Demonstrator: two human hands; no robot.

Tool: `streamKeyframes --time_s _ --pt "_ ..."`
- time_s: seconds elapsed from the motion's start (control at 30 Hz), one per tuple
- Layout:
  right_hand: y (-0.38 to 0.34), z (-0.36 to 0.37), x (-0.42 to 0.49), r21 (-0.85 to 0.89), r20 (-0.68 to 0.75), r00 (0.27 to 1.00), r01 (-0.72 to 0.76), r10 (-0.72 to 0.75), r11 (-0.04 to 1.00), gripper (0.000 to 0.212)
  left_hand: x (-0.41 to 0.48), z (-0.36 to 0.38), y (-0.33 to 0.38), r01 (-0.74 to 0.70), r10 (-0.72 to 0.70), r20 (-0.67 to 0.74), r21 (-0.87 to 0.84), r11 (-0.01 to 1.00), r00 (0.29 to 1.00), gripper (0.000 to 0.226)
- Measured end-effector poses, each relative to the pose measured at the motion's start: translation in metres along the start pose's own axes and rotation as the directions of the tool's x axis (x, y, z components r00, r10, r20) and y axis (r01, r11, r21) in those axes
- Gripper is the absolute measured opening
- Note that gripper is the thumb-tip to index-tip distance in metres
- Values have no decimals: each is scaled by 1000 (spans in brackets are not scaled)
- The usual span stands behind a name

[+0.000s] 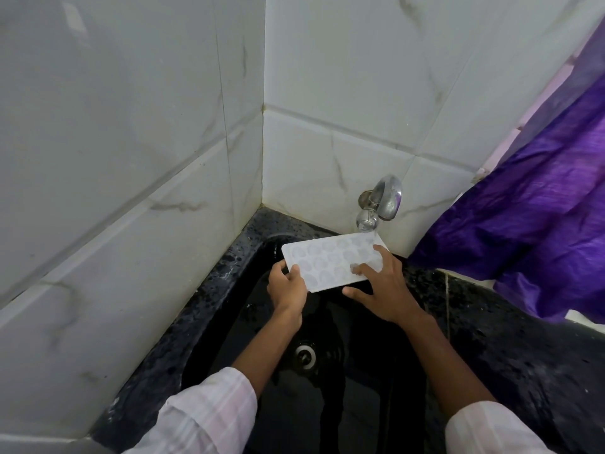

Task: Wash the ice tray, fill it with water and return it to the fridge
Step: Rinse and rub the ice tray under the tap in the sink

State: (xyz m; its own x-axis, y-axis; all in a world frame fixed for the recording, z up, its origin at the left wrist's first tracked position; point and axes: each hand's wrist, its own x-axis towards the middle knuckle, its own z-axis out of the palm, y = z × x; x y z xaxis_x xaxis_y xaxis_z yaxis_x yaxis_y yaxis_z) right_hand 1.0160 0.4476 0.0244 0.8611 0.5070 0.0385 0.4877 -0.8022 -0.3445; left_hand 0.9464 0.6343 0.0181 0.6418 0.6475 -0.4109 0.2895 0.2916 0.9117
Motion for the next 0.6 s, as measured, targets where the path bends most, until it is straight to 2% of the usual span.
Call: streamKeyframes --time_s 0.2,0.37,0.47,0.6 --pt "0 3 -7 -45 50 999 -15 18 999 74 1 -1 1 6 -6 3 -34 999 1000 29" --pt "-5 6 -7 -3 -22 1000 -10 10 1000 69 -3 1 3 13 -13 22 -37 999 1000 30" --pt "-3 7 -9 -14 -3 1000 -14 14 1000 72 -4 0 3 -2 2 24 -30 1000 1000 29" --pt "-1 8 -14 -85 39 999 -13 16 996 86 -3 -3 5 -7 8 13 -28 1000 1000 29"
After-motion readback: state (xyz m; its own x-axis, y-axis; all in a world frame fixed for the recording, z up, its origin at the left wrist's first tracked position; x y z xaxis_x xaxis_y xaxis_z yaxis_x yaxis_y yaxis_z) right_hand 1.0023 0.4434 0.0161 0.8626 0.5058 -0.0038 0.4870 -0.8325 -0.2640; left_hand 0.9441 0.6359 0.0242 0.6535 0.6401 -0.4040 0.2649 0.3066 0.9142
